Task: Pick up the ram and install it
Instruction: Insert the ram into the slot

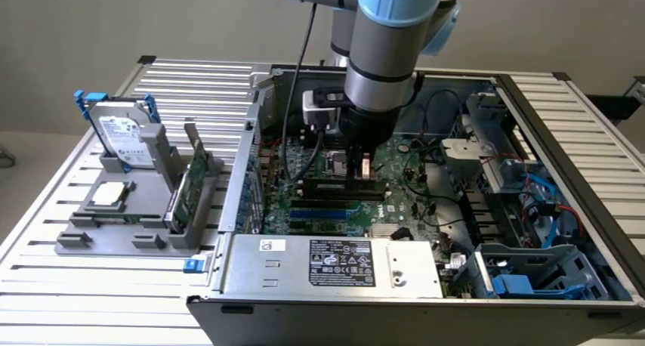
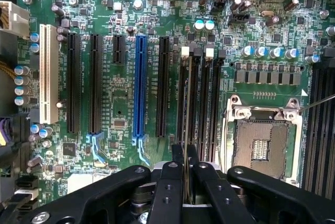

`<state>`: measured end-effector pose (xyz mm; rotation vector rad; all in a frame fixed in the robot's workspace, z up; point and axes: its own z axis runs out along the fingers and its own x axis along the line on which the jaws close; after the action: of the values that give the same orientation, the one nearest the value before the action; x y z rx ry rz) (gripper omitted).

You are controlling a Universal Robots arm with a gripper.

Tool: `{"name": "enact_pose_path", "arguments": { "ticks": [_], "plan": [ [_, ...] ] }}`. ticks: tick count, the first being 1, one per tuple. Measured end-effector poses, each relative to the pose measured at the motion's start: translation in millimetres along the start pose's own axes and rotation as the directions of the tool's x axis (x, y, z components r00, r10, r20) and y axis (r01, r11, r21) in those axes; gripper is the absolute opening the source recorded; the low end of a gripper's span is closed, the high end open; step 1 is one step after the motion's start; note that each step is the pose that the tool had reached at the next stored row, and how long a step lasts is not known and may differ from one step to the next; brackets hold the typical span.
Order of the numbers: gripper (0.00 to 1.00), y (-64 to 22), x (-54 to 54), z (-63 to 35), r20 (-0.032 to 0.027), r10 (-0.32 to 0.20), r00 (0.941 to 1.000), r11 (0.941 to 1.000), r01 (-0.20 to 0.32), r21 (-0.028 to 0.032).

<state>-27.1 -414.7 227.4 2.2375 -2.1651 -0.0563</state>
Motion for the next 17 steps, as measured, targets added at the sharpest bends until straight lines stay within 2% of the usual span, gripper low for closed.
{"name": "enact_pose_path", "arguments": {
  "ticks": [17],
  "plan": [
    [0.14,-0.2,0.7,3.9,-0.0002,0.0,1.0,1.0,0.0,0.0003]
  ]
}}
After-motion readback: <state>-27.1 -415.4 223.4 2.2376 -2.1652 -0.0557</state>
